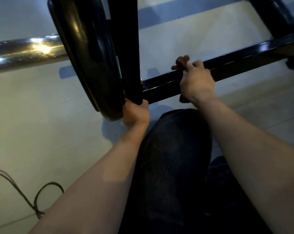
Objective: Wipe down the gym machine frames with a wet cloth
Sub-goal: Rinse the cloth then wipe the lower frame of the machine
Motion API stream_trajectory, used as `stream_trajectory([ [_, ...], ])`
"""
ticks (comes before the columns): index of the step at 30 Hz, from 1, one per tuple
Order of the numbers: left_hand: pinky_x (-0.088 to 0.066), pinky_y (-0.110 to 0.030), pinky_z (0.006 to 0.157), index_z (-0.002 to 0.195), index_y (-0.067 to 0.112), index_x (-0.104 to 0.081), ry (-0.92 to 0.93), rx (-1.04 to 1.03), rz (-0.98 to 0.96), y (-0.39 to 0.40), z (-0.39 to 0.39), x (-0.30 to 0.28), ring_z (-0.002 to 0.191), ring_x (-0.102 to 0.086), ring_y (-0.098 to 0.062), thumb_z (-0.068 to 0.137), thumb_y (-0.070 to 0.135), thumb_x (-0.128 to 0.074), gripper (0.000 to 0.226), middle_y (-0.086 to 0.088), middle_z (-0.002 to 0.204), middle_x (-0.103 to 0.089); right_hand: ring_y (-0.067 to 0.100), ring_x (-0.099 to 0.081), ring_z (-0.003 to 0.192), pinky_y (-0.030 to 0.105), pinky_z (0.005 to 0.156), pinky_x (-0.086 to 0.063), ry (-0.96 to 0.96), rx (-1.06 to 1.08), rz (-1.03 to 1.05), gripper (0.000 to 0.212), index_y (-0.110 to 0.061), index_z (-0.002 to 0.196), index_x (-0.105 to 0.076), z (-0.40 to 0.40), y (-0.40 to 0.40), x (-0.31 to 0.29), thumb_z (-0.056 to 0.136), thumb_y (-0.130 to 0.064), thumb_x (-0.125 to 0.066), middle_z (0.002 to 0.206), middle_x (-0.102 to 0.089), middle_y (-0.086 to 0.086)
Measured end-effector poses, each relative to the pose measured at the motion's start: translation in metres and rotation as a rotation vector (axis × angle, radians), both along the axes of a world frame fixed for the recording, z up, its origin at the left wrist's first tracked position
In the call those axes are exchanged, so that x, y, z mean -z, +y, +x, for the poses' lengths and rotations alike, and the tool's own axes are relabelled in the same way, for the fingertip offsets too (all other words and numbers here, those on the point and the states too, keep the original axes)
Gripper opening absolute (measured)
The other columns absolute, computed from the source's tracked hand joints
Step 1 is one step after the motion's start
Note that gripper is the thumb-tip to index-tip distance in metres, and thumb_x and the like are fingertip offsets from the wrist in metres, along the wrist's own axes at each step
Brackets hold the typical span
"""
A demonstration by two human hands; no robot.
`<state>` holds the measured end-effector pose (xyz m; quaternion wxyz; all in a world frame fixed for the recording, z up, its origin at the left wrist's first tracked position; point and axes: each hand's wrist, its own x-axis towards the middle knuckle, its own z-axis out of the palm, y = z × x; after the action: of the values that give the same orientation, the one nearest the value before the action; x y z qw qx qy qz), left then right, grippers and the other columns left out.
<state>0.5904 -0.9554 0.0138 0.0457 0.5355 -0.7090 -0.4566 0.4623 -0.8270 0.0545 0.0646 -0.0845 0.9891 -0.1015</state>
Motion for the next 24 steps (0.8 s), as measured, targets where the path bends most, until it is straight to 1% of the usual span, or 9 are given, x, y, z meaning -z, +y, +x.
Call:
stream_trajectory([
  [2,-0.051,-0.044,0.095,0.143,0.011,-0.047,-0.003,-0.01,-0.02,0.001,-0.001,-0.001,0.121,-0.062,-0.037,0.09,0.03,-0.071,0.062,-0.014,0.132,-0.064,0.04,-0.057,0.121,0.045,0.096,-0.05,-0.032,-0.043,-0.122,0.034,-0.022,0.132,-0.06,0.026,-0.029,0.0,0.102,-0.03,-0.048,0.14,-0.056,0.008],
  [4,-0.05,-0.043,0.094,0.144,0.011,-0.046,-0.009,0.002,-0.043,0.0,-0.002,0.0,0.123,-0.061,-0.037,0.091,0.033,-0.071,0.062,-0.015,0.134,-0.063,0.036,-0.061,0.117,0.041,0.09,-0.053,-0.065,-0.19,-0.218,0.037,-0.024,0.135,-0.063,0.057,-0.053,0.001,0.099,-0.03,-0.054,0.137,-0.061,0.004],
  [6,-0.05,-0.043,0.095,0.144,0.011,-0.047,-0.019,0.017,-0.058,-0.002,-0.002,0.001,0.124,-0.06,-0.037,0.093,0.033,-0.071,0.061,-0.014,0.135,-0.063,0.033,-0.061,0.115,0.04,0.084,-0.053,-0.044,-0.319,-0.195,0.043,-0.025,0.14,-0.061,0.066,-0.051,-0.003,0.097,-0.031,-0.057,0.136,-0.058,0.001],
  [8,-0.051,-0.045,0.097,0.147,0.011,-0.044,-0.011,0.029,-0.059,-0.005,-0.001,0.004,0.125,-0.059,-0.037,0.091,0.033,-0.072,0.067,-0.014,0.138,-0.061,0.032,-0.06,0.117,0.044,0.087,-0.055,-0.017,-0.347,-0.125,0.045,-0.031,0.14,-0.059,0.043,-0.03,-0.006,0.096,-0.032,-0.059,0.137,-0.055,0.0],
  [11,-0.05,-0.043,0.097,0.151,0.012,-0.039,0.004,0.047,-0.052,-0.004,0.0,0.006,0.126,-0.058,-0.036,0.091,0.035,-0.073,0.072,-0.012,0.143,-0.058,0.039,-0.059,0.118,0.049,0.093,-0.055,0.003,-0.135,0.033,0.036,-0.027,0.132,-0.062,-0.006,0.017,-0.01,0.097,-0.029,-0.054,0.137,-0.053,0.006],
  [15,-0.049,-0.044,0.104,0.154,0.011,-0.034,0.026,0.055,-0.048,-0.006,0.001,0.011,0.133,-0.054,-0.035,0.09,0.043,-0.075,0.083,-0.013,0.149,-0.053,0.042,-0.058,0.116,0.048,0.091,-0.053,0.064,0.119,0.044,0.028,-0.015,0.122,-0.064,-0.01,0.016,-0.01,0.1,-0.026,-0.051,0.132,-0.055,0.013],
  [17,-0.049,-0.044,0.105,0.155,0.01,-0.033,0.018,0.056,-0.071,-0.006,0.001,0.011,0.134,-0.053,-0.036,0.089,0.045,-0.075,0.085,-0.014,0.15,-0.052,0.039,-0.059,0.113,0.045,0.087,-0.053,0.056,-0.013,-0.038,0.028,-0.017,0.121,-0.064,0.021,-0.017,-0.006,0.097,-0.024,-0.053,0.128,-0.059,0.011],
  [21,-0.048,-0.039,0.098,0.152,0.012,-0.039,-0.002,0.018,-0.103,-0.004,-0.001,0.011,0.129,-0.057,-0.035,0.09,0.042,-0.074,0.078,-0.013,0.144,-0.057,0.031,-0.057,0.11,0.037,0.071,-0.049,0.056,-0.398,-0.117,0.046,-0.026,0.145,-0.056,0.065,-0.037,0.003,0.099,-0.028,-0.058,0.136,-0.058,-0.001],
  [24,-0.049,-0.042,0.101,0.155,0.013,-0.036,0.004,0.035,-0.089,-0.005,0.0,0.016,0.131,-0.056,-0.036,0.087,0.046,-0.076,0.085,-0.013,0.148,-0.054,0.036,-0.059,0.114,0.044,0.081,-0.057,0.128,-0.323,-0.044,0.049,-0.031,0.144,-0.056,0.023,0.013,0.002,0.095,-0.025,-0.057,0.135,-0.06,0.001],
])
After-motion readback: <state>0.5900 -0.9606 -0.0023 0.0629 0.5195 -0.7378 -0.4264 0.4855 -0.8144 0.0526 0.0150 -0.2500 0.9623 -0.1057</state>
